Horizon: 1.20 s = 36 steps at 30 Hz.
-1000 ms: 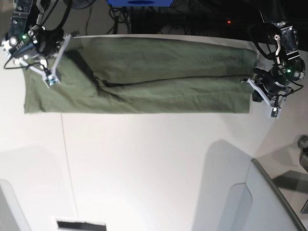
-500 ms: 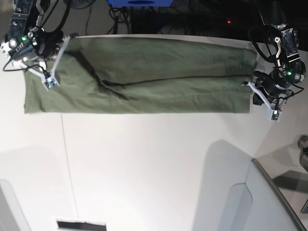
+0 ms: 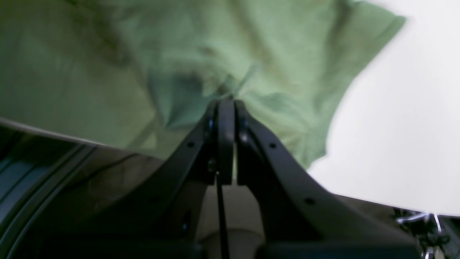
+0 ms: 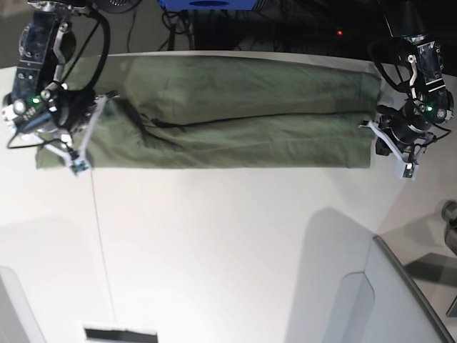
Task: Layout the t-shirt on the table in an organized manner, then fold the t-shirt properly
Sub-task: 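Grasp the ends of the folded strip with both grippers and straighten it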
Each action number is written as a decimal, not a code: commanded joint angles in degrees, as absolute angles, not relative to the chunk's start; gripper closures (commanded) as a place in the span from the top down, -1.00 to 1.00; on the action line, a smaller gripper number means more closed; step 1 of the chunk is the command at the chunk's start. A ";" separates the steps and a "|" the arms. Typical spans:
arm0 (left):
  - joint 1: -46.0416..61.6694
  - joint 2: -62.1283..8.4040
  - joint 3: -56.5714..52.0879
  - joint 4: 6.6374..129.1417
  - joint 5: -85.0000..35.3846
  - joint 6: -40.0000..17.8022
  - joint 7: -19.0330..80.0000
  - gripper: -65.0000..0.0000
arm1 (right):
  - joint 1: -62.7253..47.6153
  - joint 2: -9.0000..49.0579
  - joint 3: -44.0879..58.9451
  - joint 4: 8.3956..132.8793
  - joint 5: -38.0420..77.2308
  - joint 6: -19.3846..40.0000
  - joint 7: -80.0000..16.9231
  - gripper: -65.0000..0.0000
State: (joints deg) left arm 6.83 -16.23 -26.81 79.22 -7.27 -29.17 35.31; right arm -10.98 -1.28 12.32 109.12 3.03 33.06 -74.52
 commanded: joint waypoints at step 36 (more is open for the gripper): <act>6.29 -17.27 -26.95 79.43 -7.52 -29.23 34.15 -1.00 | -17.89 -6.55 14.20 115.38 3.12 25.63 -69.67 0.12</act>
